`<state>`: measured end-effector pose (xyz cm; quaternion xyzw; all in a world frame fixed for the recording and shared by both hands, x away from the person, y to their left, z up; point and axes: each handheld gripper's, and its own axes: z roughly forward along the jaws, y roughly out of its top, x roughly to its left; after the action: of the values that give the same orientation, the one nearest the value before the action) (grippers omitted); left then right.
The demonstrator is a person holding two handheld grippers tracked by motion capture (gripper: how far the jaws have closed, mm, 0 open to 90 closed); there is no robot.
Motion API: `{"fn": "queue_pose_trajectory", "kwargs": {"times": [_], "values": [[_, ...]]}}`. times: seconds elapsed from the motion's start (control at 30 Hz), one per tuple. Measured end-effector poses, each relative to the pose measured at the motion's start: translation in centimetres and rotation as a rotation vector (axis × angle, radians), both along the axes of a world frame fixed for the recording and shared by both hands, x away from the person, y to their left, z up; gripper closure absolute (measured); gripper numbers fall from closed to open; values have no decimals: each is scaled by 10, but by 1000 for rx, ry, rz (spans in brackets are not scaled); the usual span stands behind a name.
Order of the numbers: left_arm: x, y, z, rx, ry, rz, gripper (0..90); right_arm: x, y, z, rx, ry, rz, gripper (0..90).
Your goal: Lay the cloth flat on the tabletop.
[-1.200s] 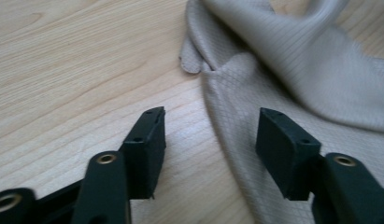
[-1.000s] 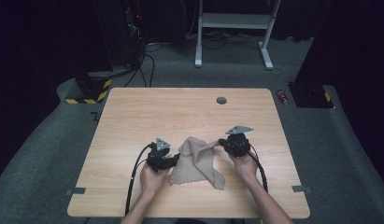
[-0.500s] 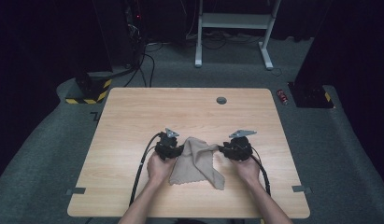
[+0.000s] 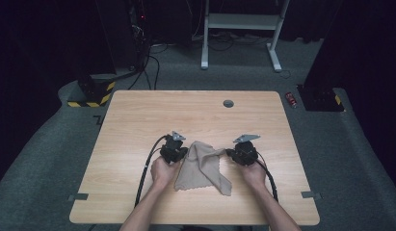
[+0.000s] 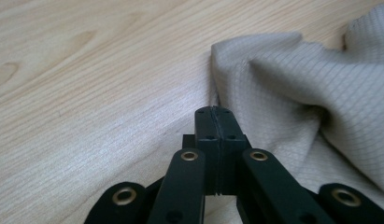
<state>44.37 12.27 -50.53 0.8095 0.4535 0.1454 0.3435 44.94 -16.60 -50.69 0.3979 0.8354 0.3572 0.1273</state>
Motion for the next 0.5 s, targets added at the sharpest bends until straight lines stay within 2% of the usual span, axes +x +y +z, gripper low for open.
{"fn": "queue_pose_trajectory", "kwargs": {"times": [0.1, 0.17, 0.27, 0.43, 0.5], "values": [[-1, 3, 6, -9, -20, 0, 900, -2, -5, 10, 9, -28, 2, 899], [-3, 9, 17, -26, -57, 10, 900, -3, -10, 16, 25, -46, -6, 899], [-4, 19, 26, -63, -89, 34, 900, -4, -18, 23, 45, -54, -23, 899], [-3, 30, 35, -76, -106, 57, 900, -3, -26, 32, 37, -79, -42, 900], [-1, 31, 41, -81, -122, 59, 900, -1, -28, 39, 53, -88, -58, 900]]}}
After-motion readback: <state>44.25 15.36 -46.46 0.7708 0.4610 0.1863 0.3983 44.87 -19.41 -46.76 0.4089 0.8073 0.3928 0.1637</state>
